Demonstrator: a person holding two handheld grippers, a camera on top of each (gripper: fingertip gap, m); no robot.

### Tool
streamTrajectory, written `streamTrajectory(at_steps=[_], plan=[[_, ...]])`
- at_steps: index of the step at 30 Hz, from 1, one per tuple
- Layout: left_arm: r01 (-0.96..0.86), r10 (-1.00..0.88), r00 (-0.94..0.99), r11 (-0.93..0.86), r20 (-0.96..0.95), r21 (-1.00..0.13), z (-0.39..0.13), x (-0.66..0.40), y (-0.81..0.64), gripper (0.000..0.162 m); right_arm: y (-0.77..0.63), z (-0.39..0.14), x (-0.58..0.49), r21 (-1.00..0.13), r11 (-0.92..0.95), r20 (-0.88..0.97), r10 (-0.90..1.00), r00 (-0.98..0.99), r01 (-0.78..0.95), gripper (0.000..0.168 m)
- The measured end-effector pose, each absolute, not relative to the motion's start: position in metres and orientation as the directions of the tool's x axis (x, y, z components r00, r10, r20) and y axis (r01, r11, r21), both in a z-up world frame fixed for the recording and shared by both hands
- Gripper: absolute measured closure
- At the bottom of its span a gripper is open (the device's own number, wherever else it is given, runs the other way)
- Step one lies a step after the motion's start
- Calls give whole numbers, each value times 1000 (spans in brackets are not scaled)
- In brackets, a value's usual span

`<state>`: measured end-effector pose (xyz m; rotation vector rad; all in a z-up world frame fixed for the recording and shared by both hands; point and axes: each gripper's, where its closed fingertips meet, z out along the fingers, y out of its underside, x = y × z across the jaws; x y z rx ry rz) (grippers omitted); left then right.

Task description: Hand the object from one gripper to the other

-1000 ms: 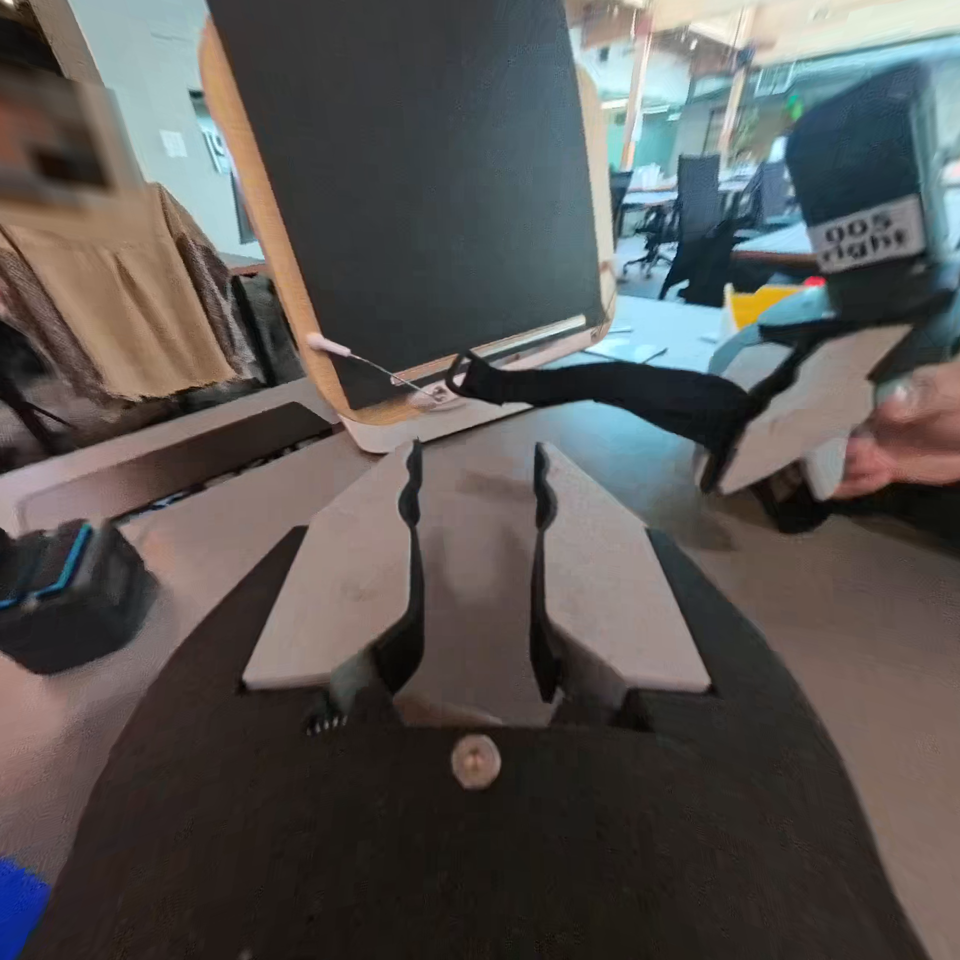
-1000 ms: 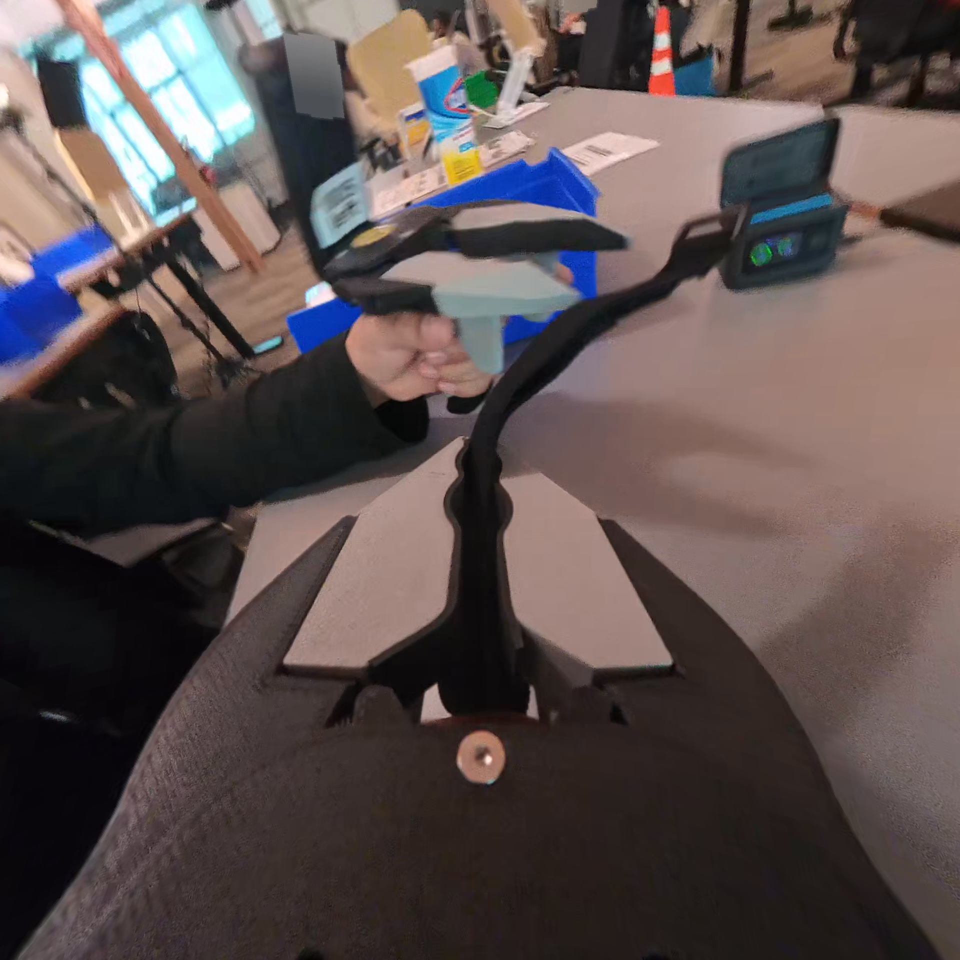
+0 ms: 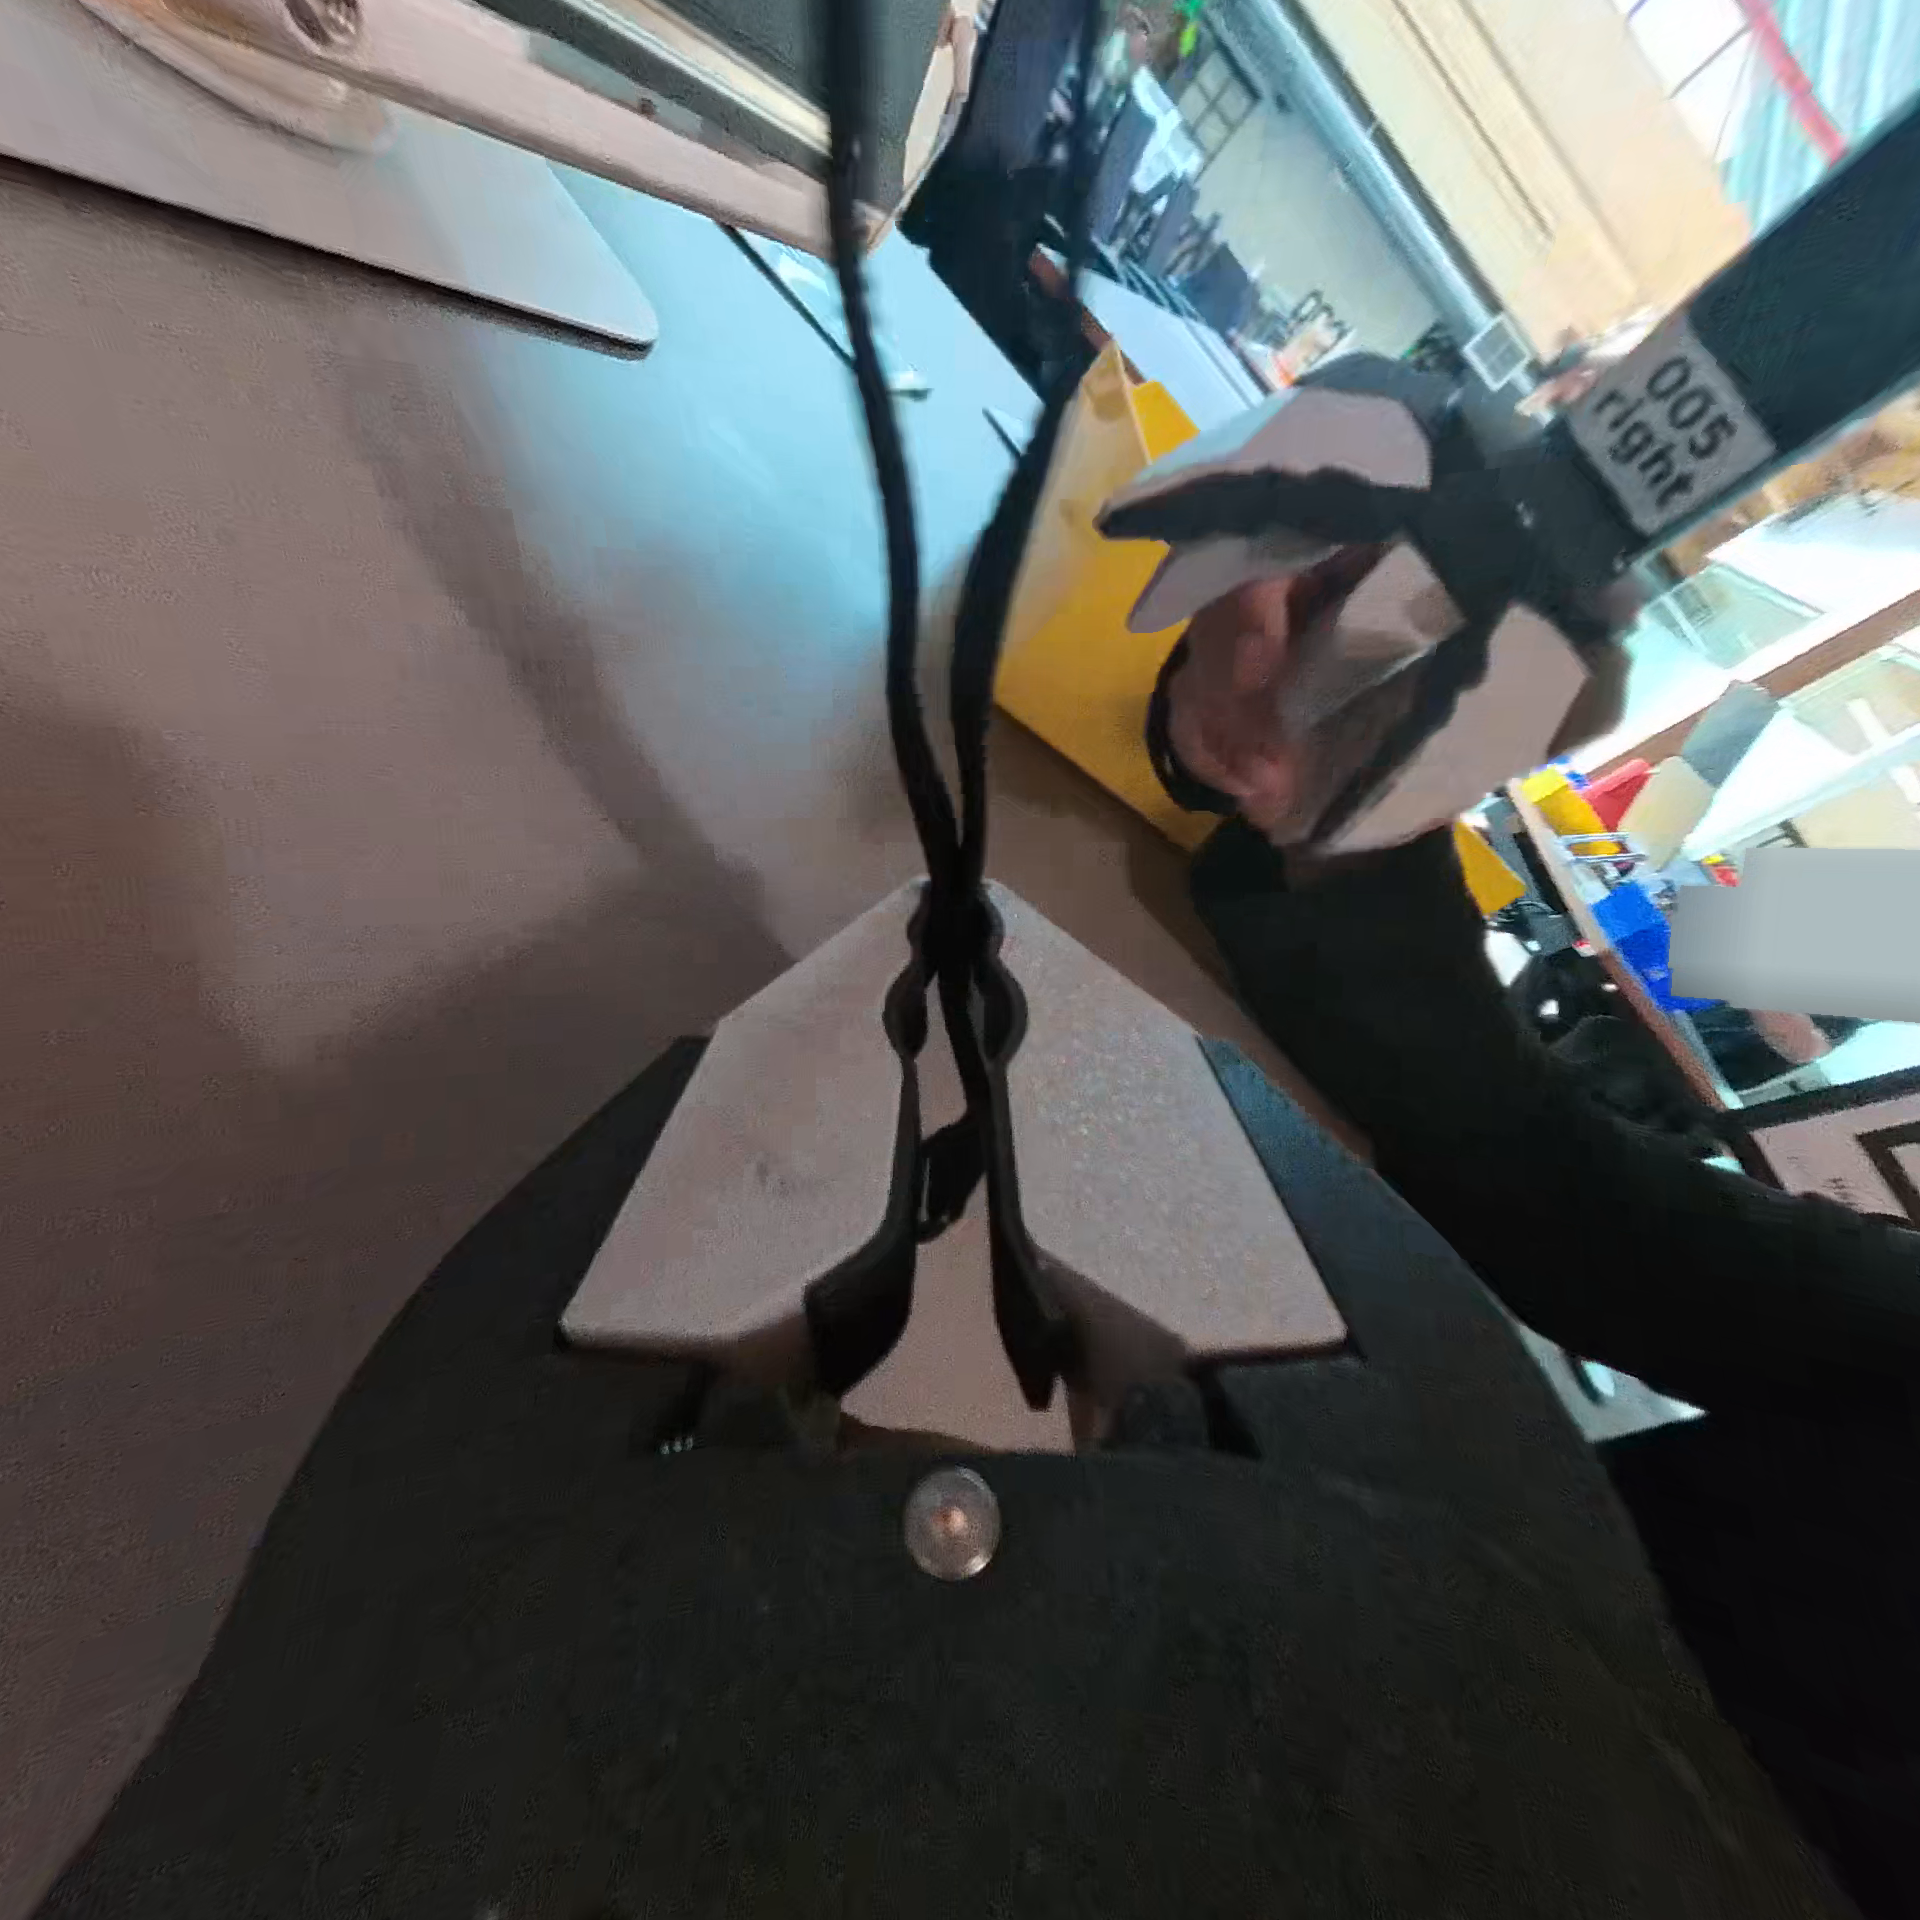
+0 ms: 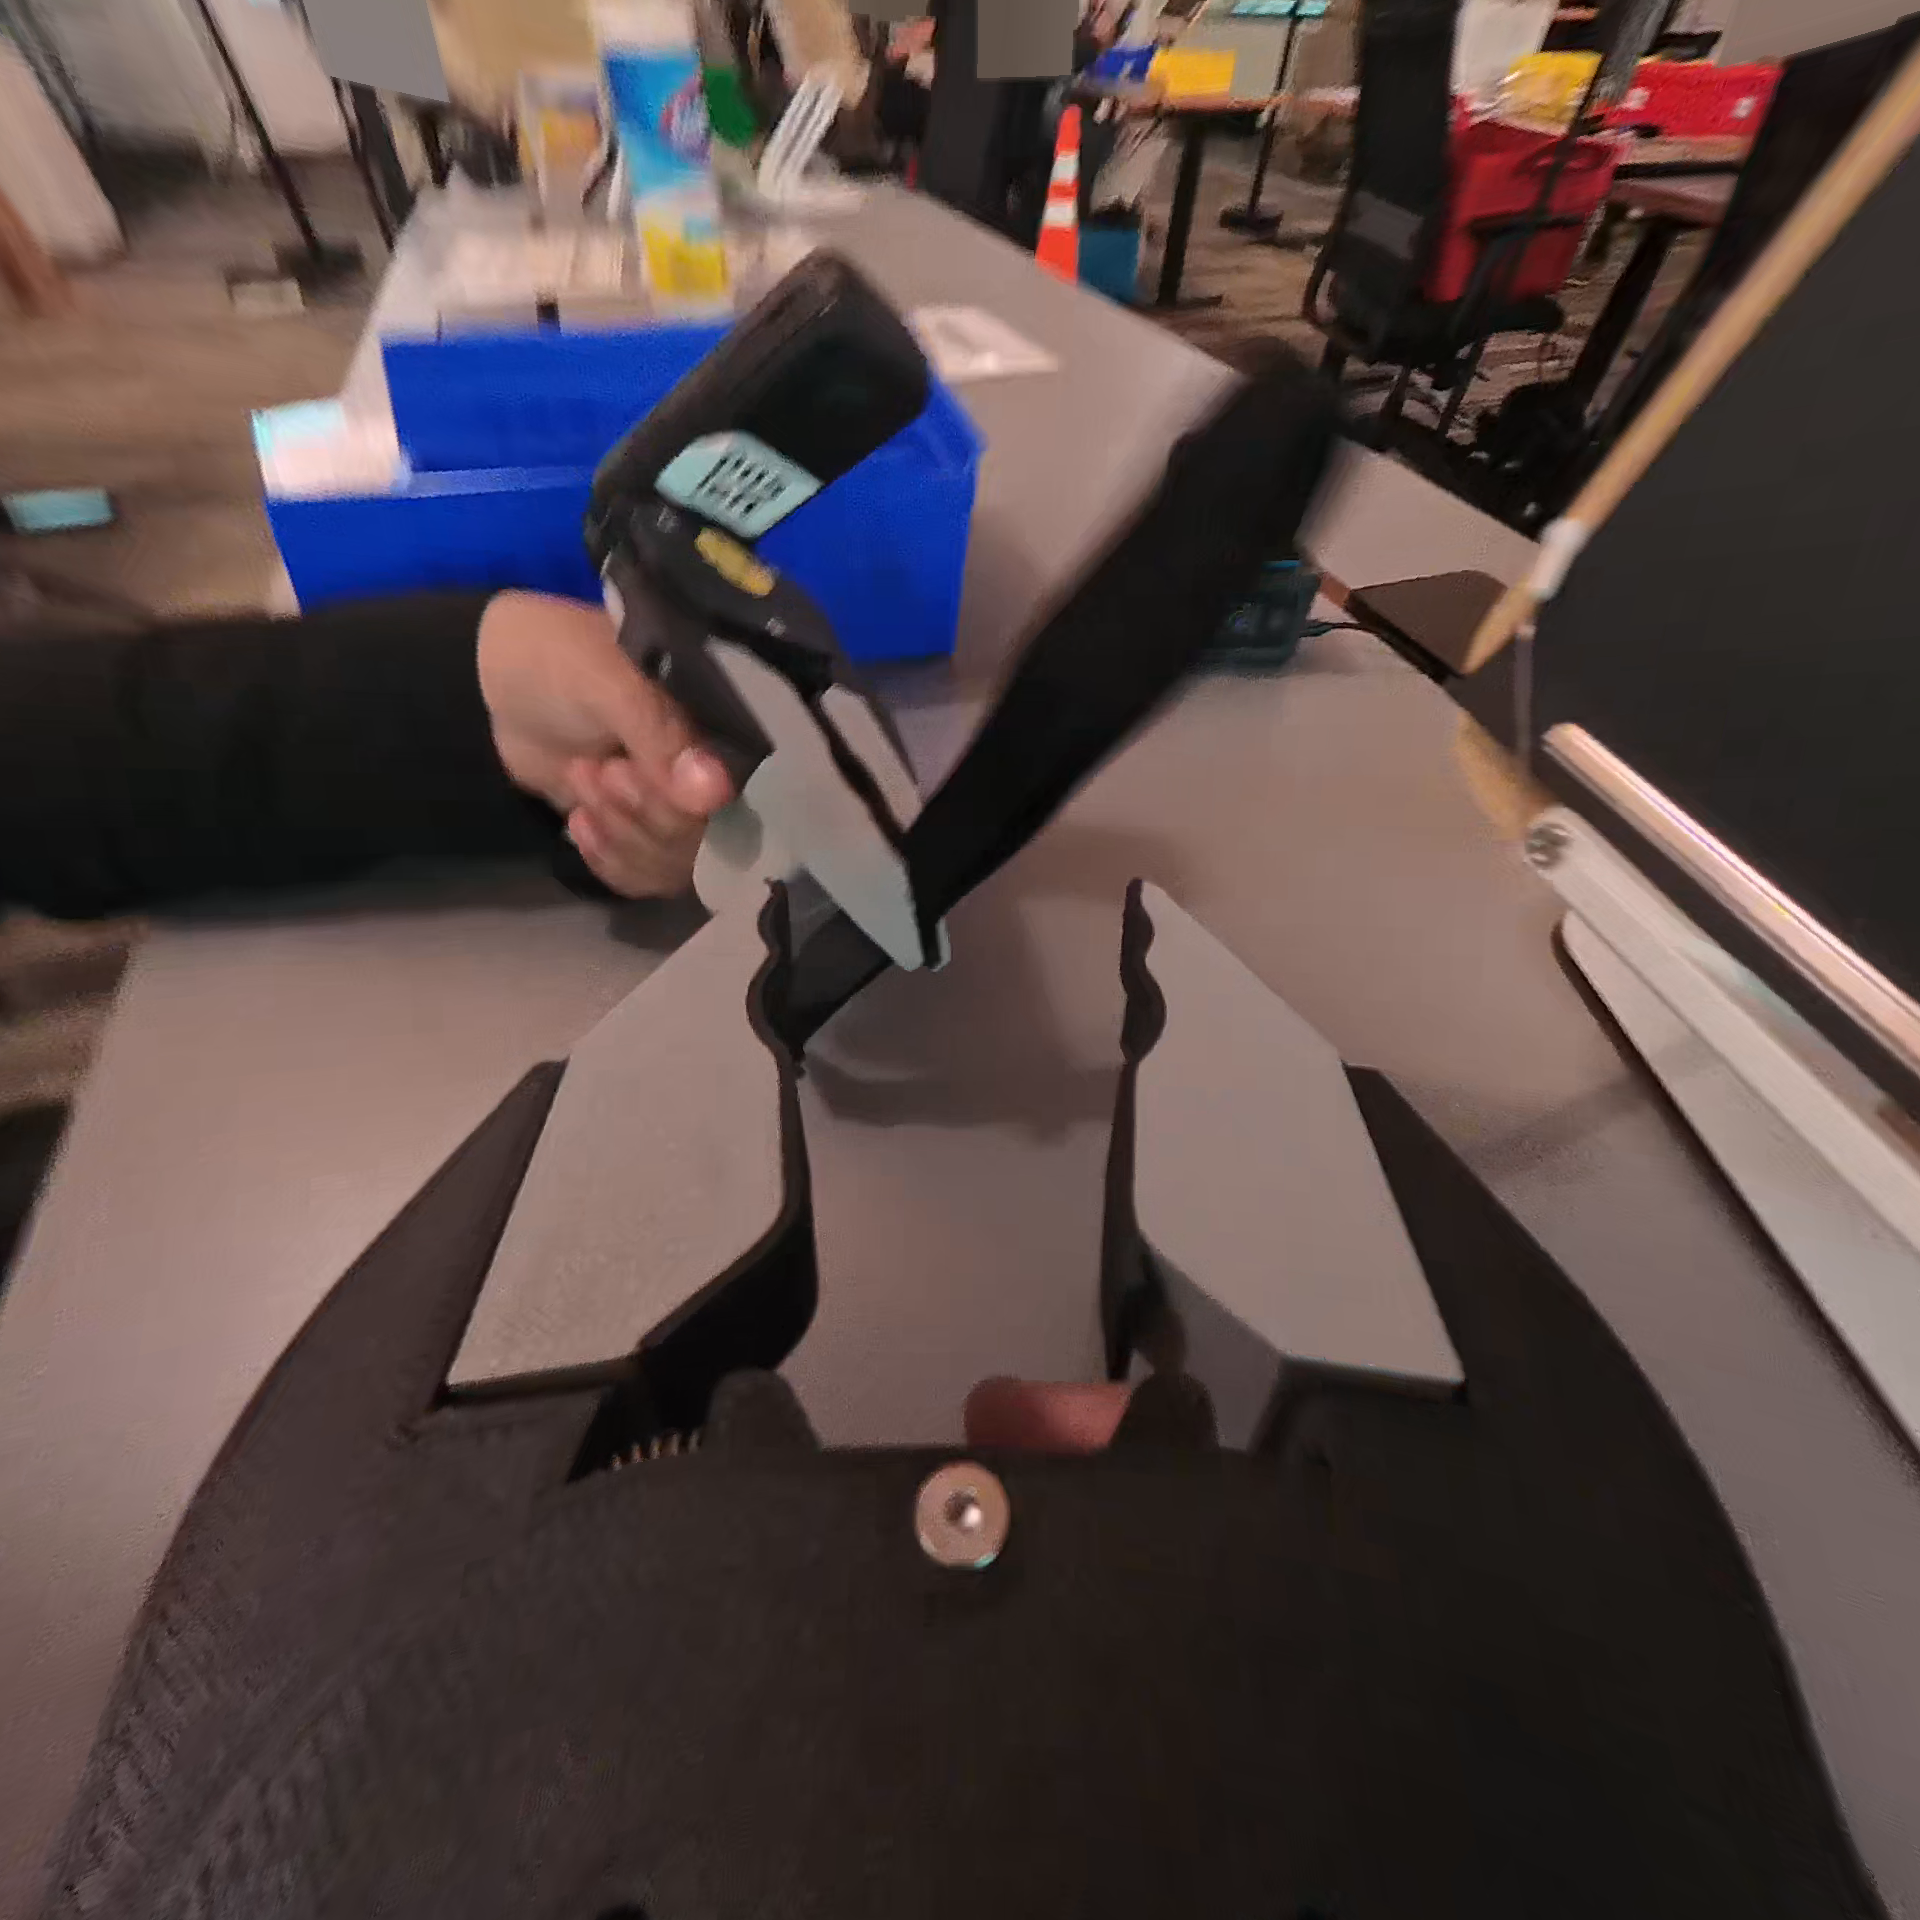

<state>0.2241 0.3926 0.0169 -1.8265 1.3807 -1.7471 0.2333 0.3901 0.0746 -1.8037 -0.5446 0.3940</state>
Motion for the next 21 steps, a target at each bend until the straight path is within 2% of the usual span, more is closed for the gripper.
streamTrajectory(at_steps=[4,6,13,19,21], plan=[[-491,-701,-259,-497,665,-715,18,223,376,160,393,56,210,-903,-170,246,550,798,395,115],[-506,-647,-334,-490,685,-710,27,219,364,160,394,50,210,-868,-154,331,530,781,472,104],[-506,-505,-483,-506,715,-699,51,205,354,160,387,37,212,-773,-150,453,550,702,616,99],[-558,-462,-514,-459,723,-691,50,204,334,160,405,57,226,-688,-90,665,319,676,720,103],[-567,-464,-514,-448,722,-691,49,205,330,160,405,53,223,-653,-84,698,319,641,753,122]])
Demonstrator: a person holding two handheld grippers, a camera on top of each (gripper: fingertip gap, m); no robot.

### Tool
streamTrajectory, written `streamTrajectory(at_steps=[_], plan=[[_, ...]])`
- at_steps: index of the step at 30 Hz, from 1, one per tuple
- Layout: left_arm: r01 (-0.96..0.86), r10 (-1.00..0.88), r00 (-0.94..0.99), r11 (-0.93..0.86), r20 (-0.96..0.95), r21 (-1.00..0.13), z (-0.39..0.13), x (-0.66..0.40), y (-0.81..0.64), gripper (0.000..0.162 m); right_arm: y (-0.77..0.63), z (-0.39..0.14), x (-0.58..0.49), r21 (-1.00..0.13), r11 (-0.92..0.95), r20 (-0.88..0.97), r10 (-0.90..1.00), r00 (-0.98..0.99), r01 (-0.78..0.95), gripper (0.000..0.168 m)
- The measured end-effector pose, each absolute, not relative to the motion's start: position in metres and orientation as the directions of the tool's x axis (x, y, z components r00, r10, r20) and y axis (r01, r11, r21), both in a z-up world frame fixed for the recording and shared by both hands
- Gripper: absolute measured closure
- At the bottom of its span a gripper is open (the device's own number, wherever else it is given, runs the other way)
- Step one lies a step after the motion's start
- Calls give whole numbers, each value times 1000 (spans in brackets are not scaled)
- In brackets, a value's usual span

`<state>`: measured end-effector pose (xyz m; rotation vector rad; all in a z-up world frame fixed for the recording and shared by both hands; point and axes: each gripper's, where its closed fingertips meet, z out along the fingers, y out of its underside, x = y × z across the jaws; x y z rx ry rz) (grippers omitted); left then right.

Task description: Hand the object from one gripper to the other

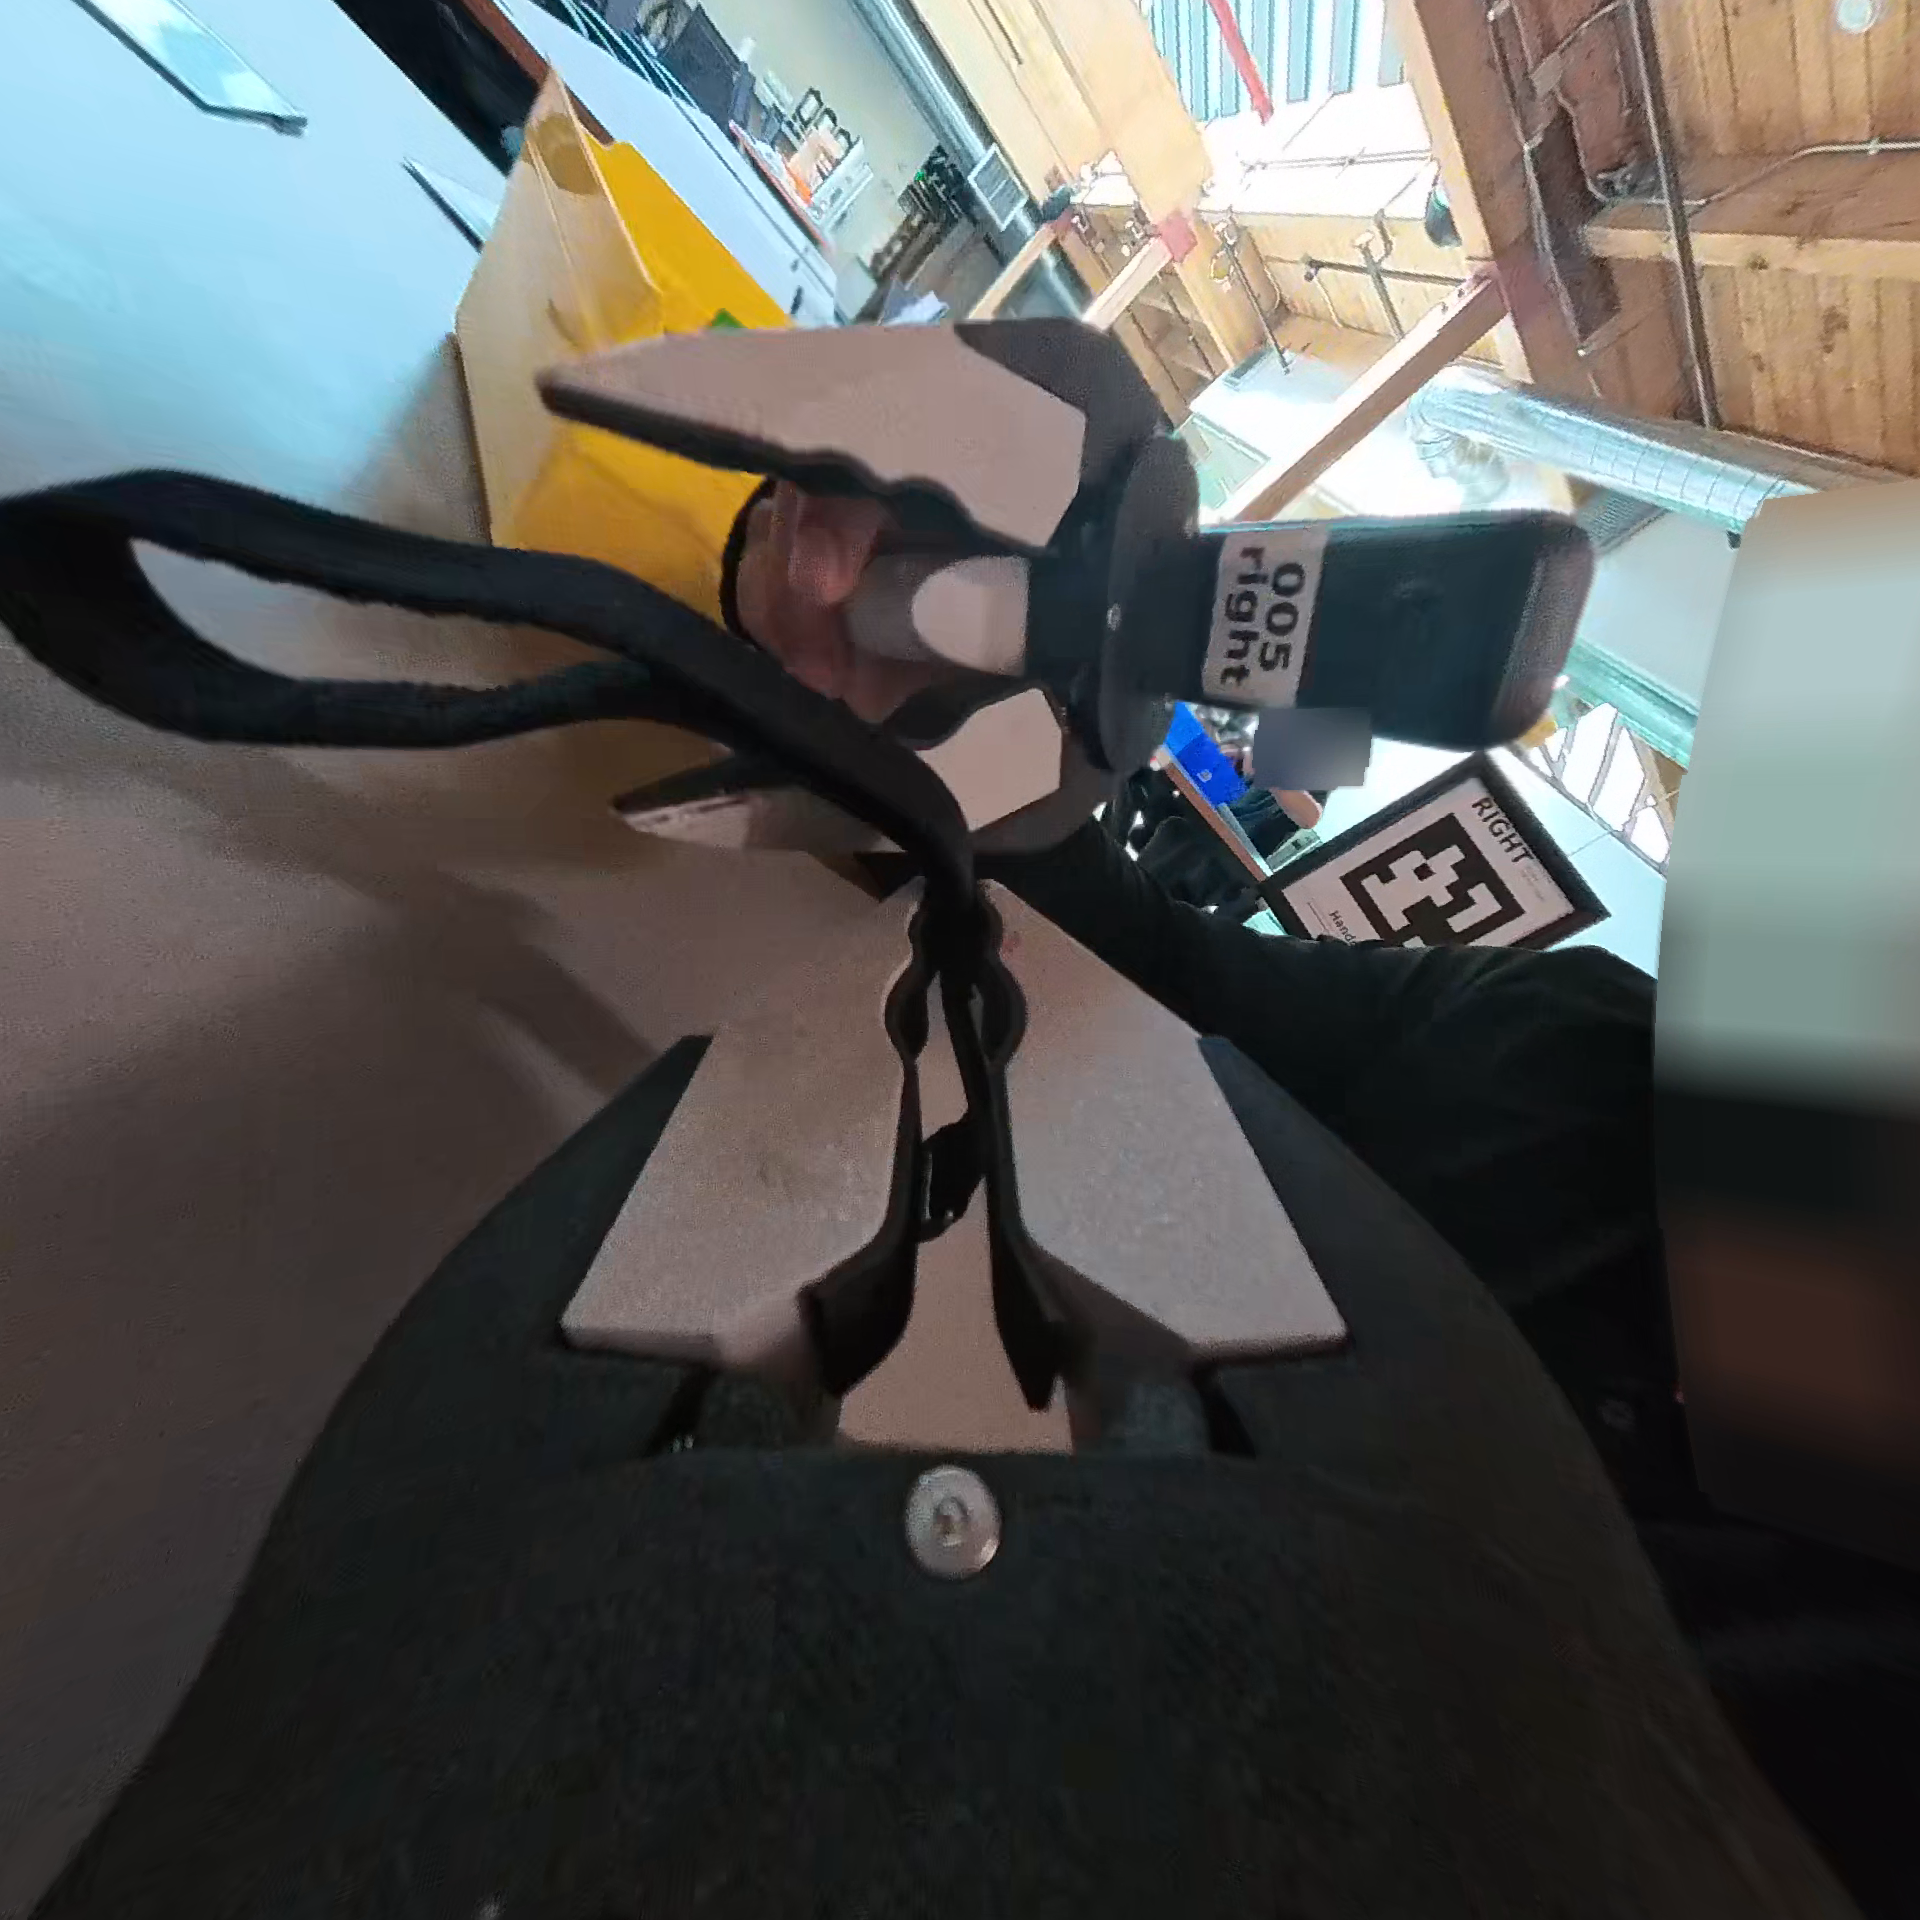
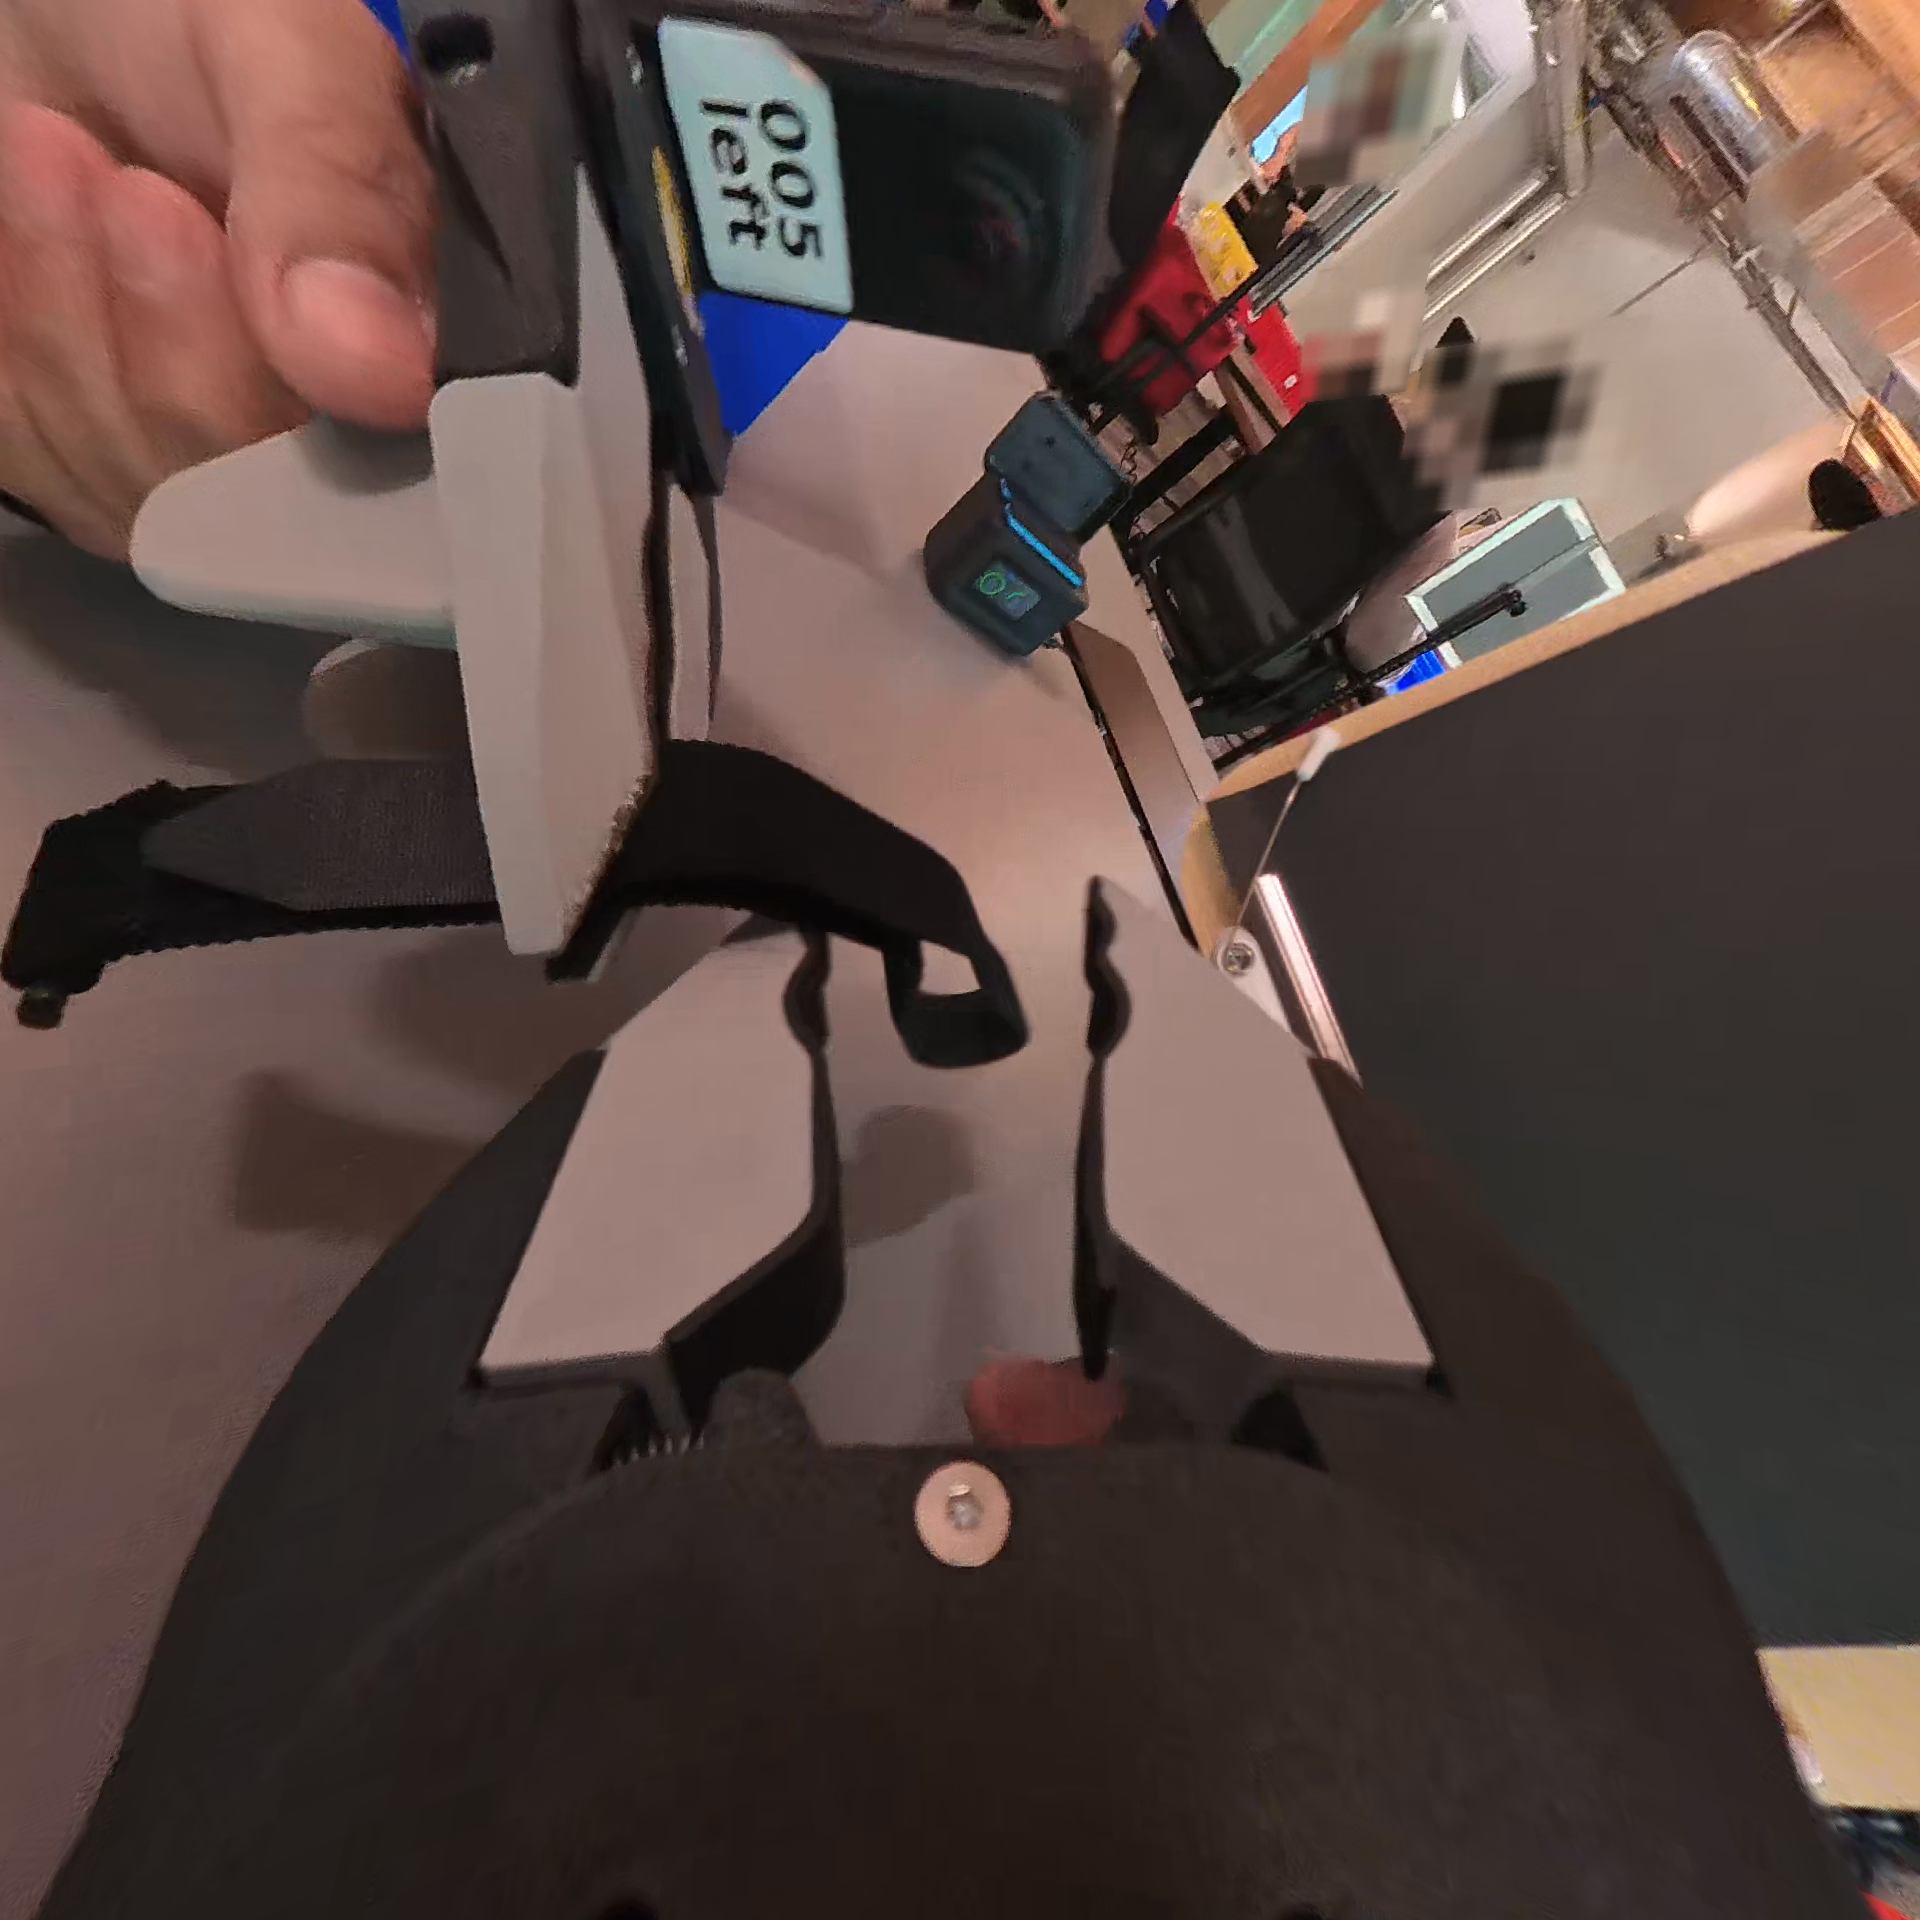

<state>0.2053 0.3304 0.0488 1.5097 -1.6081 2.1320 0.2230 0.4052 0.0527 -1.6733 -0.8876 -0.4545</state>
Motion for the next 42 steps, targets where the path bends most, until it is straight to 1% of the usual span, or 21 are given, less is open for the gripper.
streamTrajectory(at_steps=[3,5,7,8,11,13,14,16,19,21,24,26,28,30,32,34,35,37,39,40,42], plan=[[-557,-479,-495,-465,725,-688,48,209,337,159,406,45,218,-656,-103,678,353,644,747,165],[-504,-565,-456,-473,687,-723,45,216,349,157,411,44,225,-717,-161,602,346,719,678,166],[-447,-618,-443,-475,649,-758,50,216,359,133,417,41,242,-791,-252,477,315,821,557,167],[-428,-636,-446,-467,630,-774,53,214,361,125,419,42,250,-828,-281,405,299,864,485,167],[-360,-729,-441,-391,523,-847,58,211,366,114,417,45,259,-911,-361,84,311,947,199,166],[-307,-858,-367,-254,360,-917,51,215,377,117,413,54,258,-924,-381,-115,341,933,25,166],[-291,-920,-313,-142,235,-946,45,217,384,118,411,57,256,-917,-397,-200,359,912,-45,166],[-273,-962,-264,147,-73,-951,37,215,389,113,406,62,256,-891,-428,-324,372,870,-149,166],[-212,-869,-236,483,-436,-849,34,208,384,117,400,62,254,-854,-482,-405,375,834,-198,166],[-212,-757,-182,654,-628,-726,31,209,386,107,396,67,250,-830,-500,-469,388,794,-246,166],[-174,-537,-80,837,-840,-519,33,214,384,99,392,77,240,-750,-547,-623,398,673,-371,167],[-166,-438,12,885,-899,-434,43,217,385,101,392,76,238,-696,-581,-689,374,621,-422,167],[-165,-388,84,903,-918,-397,55,217,387,104,390,75,232,-634,-622,-754,368,544,-459,167],[-126,-376,88,915,-923,-384,58,215,381,129,390,79,230,-576,-638,-811,366,456,-512,165],[-126,-362,93,920,-928,-371,60,216,380,137,389,81,231,-538,-650,-840,362,404,-537,165],[-106,-431,72,893,-899,-437,62,214,377,145,391,69,233,-544,-662,-829,329,453,-515,164],[-106,-513,49,851,-857,-515,62,213,379,146,393,62,233,-566,-664,-806,321,497,-489,160],[-82,-711,45,697,-701,-712,70,212,389,146,398,58,237,-646,-621,-731,334,596,-444,143],[-53,-899,9,437,-438,-898,76,212,401,148,402,62,250,-737,-548,-627,334,703,-396,124],[-56,-967,-23,254,-253,-966,78,212,408,148,403,64,258,-779,-509,-567,323,757,-366,115],[-51,-993,-78,-80,84,-995,81,209,423,149,402,69,272,-848,-446,-443,298,845,-287,109]])
